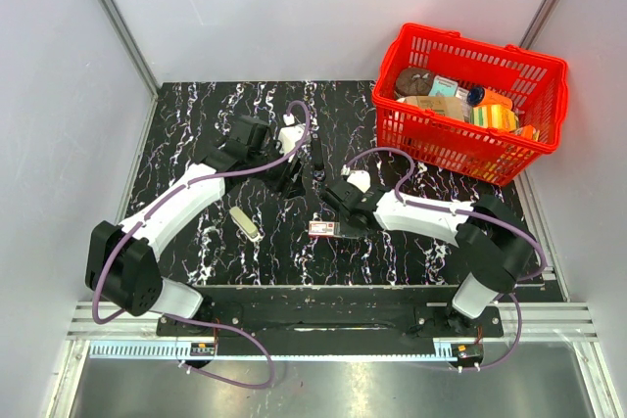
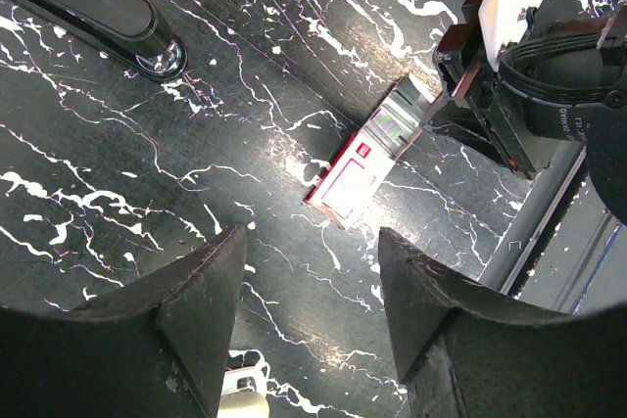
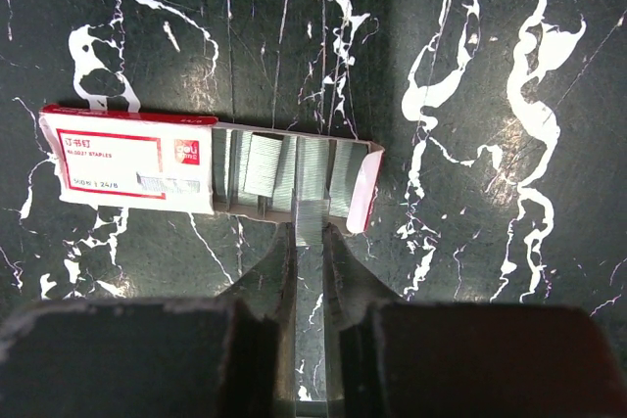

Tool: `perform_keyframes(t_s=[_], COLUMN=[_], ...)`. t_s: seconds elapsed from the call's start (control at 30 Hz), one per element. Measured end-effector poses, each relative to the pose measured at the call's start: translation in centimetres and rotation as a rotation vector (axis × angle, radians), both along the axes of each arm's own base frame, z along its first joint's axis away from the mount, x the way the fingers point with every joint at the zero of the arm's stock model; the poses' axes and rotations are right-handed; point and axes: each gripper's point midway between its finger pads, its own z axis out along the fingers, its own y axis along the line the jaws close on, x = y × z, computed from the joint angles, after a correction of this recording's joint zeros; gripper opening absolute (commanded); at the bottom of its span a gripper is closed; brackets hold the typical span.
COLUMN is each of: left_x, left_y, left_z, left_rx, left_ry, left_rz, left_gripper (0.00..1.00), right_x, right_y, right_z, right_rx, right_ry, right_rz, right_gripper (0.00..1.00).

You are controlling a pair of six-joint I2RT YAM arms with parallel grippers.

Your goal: Unload the staples from the stapler

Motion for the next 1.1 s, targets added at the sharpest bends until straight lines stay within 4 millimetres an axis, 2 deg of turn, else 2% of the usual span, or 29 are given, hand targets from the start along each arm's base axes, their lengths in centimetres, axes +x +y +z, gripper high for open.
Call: perform_keyframes(t_s=[0.33,0.53,0.87,1.1], left_x=[0.0,0.0,-0.02,-0.03], left_y=[0.0,0.0,0.0,0.01], left_z=[0.0,0.0,-0.01,-0.02], left_rx=[0.0,0.0,0.0,0.001], left_ry=[0.0,0.0,0.001,0.001], left_rz=[0.0,0.0,0.0,-0.001], left_gripper=[0.6,0.6,0.61,0.6], right_x=[-0.08,-0.15,-0.15,-0.04], right_y=[-0.24,-0.45,-0.51,-0.62], right_z=[-0.36,-0.43,-0.43,-0.11], right_rx=[-0.016,-0.028,-0.033,-0.034], right_ry=[0.007,0.01,0.009,-0.002], right_rz=[-0.001,0.004,0.013,0.013], right_gripper=[0.14,0.29,0.3,0.21])
